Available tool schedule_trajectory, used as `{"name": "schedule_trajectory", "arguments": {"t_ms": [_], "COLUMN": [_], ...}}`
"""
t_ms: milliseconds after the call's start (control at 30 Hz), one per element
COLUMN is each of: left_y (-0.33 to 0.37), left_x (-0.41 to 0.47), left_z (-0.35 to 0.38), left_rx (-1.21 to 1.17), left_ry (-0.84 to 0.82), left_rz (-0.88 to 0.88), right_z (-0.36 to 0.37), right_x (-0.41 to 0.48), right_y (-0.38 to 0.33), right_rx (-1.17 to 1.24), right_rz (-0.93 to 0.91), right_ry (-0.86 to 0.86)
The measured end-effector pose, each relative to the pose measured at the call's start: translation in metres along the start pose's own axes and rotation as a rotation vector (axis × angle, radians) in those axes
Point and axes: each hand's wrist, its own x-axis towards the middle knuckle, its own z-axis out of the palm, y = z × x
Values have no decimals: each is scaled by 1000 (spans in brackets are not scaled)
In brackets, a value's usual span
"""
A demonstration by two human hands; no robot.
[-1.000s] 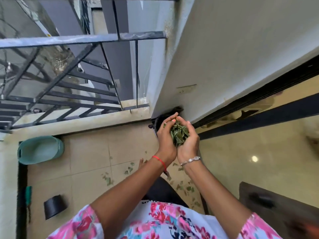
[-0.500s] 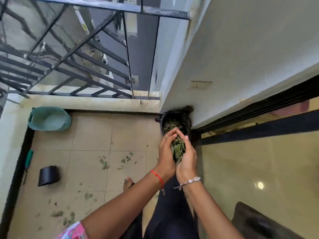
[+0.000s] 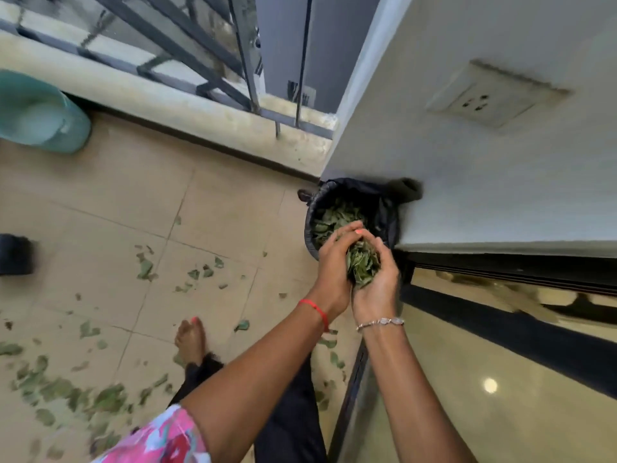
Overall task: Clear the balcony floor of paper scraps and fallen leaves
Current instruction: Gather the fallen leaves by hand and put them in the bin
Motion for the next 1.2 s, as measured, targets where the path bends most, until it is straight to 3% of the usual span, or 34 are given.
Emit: {"name": "schedule_trajectory", "arguments": {"t_ms": [133, 200, 267, 367, 433, 567, 667, 867, 1067, 1200], "left_y": [-24, -59, -98, -55, -33, -22, -5, 26, 56, 53], "left_x": [87, 162, 224, 168, 133, 112, 92, 45, -17, -66], "left_z": [-11, -39, -73, -54, -44, -75, -110, -200, -316, -408], "left_rx": [-37, 69, 135, 243, 390, 809, 1099, 1344, 1245, 1144], "left_ry": [20, 142, 132, 74, 29, 59, 32, 172, 448, 638], "left_rz": [-41, -10, -63, -96, -59, 67, 124, 101, 202, 195], "right_z": [-9, -17, -27, -40, -43, -27, 6, 76, 130, 159], "right_x": [80, 114, 137, 161, 164, 149, 122, 52, -3, -58], "right_y": [15, 21, 26, 36, 41, 45, 52, 98, 185, 268], "right_rx": [-144, -280, -419, -626, -946, -1886, -2271, -2476, -2649, -2683], "right_rz": [-31, 12, 61, 137, 84, -146, -326, -585, -719, -833], "right_ry": [70, 2, -27, -18, -122, -444, -619, -975, -1209, -1471]}}
